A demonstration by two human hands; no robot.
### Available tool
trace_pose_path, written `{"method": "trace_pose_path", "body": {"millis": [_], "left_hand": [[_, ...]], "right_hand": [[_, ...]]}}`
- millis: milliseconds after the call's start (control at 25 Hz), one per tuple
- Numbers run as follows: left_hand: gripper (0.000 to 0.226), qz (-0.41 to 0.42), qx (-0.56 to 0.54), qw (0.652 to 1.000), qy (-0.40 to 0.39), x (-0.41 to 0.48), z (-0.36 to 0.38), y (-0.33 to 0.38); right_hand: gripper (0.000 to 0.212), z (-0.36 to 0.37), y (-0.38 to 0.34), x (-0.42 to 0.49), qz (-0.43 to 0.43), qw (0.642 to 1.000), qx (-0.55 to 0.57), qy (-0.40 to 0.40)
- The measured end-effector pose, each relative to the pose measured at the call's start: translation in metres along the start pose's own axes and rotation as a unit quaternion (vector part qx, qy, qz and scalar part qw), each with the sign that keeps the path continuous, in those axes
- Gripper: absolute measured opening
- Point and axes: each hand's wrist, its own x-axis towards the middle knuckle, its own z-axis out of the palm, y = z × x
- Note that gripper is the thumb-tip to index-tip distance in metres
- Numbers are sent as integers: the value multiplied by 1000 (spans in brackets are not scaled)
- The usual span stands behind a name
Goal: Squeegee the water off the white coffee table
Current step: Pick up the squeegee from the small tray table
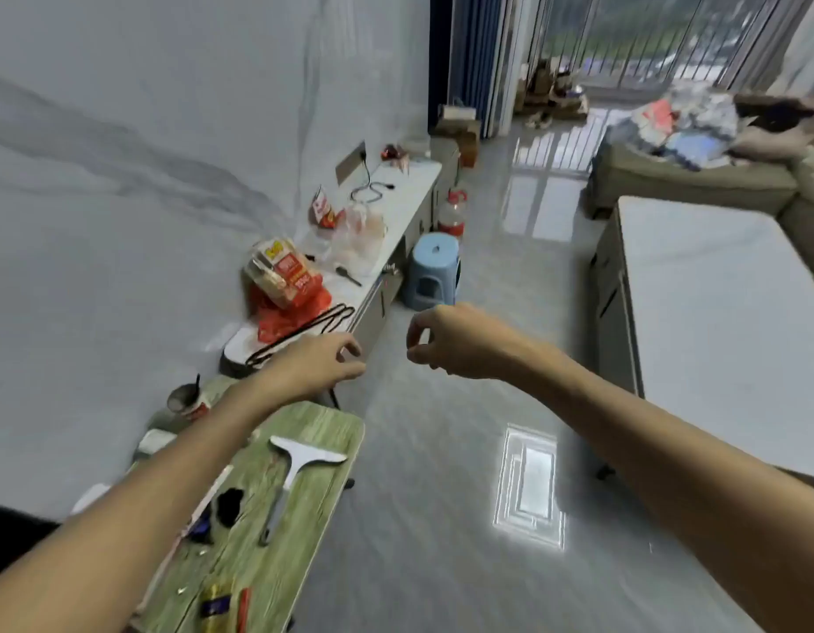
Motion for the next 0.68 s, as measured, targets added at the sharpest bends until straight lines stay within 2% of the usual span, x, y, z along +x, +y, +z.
{"method": "trace_pose_path", "body": {"millis": [120,280,400,560,680], "left_hand": [[19,-80,-133,988,0,41,51,-94],[27,-255,-231,938,-27,68,167,-219],[38,-323,-204,923,-38,77,248,-283],[67,-355,-146,923,-31,105,323,-339],[72,-354,-113,926,-59,125,357,-365]], "right_hand": [[16,51,-8,70,-2,1000,10,-18],[19,139,-4,154,-14,996,36,-74],[20,203,3,198,-24,993,44,-105],[22,291,25,230,-37,986,30,-160],[24,336,41,234,-31,982,32,-184]]}}
